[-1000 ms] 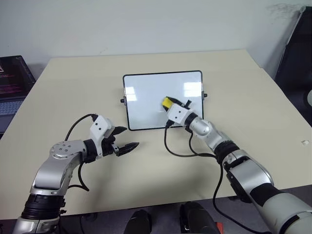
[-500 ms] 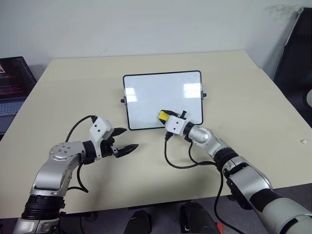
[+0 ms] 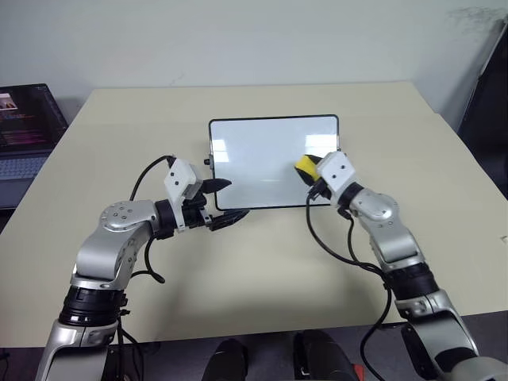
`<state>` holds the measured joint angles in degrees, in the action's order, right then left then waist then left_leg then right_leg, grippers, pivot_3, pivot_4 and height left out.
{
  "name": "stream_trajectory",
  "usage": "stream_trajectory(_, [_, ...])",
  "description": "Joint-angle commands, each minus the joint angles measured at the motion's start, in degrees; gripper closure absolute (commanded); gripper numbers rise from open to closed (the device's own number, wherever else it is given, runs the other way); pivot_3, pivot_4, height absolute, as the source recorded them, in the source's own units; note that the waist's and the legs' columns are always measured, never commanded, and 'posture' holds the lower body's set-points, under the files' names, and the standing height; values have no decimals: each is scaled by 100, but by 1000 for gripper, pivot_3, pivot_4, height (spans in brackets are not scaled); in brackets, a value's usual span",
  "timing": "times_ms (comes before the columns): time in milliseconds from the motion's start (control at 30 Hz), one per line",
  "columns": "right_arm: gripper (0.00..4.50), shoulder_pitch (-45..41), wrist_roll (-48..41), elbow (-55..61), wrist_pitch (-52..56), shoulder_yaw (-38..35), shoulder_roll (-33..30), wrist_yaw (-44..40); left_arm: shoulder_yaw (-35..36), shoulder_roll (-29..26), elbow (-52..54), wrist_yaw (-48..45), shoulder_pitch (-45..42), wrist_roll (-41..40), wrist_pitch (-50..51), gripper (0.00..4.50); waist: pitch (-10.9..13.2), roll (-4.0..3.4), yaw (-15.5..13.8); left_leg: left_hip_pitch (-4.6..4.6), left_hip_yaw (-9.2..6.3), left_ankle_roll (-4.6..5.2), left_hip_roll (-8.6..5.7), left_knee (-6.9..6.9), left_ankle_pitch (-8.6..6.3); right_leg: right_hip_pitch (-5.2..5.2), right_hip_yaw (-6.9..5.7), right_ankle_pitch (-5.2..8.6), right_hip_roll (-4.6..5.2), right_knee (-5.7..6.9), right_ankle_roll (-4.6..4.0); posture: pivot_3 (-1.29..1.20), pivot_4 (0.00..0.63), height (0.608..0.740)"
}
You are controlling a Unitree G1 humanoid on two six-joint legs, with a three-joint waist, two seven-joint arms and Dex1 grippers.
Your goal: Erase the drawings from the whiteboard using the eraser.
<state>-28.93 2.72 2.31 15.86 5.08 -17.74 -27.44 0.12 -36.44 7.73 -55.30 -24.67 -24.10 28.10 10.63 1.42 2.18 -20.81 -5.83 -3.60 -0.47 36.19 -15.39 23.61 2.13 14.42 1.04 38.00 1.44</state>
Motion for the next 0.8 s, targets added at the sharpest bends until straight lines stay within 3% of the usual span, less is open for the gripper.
stream_trajectory(33, [3252,588,-410,1490,1537,-723,-90,242,-207,15,323,-181,-347,-112,75,0,0,0,-21,-3,-4,0,-2,0,0,0,-4,0,-1,1,0,0,150,740])
stream_trajectory(167, [3253,1339,-625,2300,2600,-1321,114,711,-556,42,373,-480,-505,-95,47,0,0,0,-22,0,6,0,-5,0,0,-1,1,2,-4,-1,2,0,150,740])
stream_trajectory(300, [3253,1563,-803,2339,3103,-1630,336,1043,-1013,196,188,-836,-724,50,-195,0,0,-1,-10,5,21,0,-3,1,0,0,2,2,-11,0,3,0,150,740])
stream_trajectory(600, [3253,1234,-1091,1649,3343,-1964,578,1536,-1755,602,-847,-1466,-1273,685,-1071,0,0,-1,15,6,34,1,-8,13,0,-1,5,2,-34,0,3,0,150,740])
stream_trajectory(800, [3253,1248,-1153,1435,3182,-1974,521,1676,-1796,791,-1028,-1478,-1374,839,-1221,0,0,-1,6,2,33,2,-5,14,0,0,7,1,-31,-2,3,0,150,740])
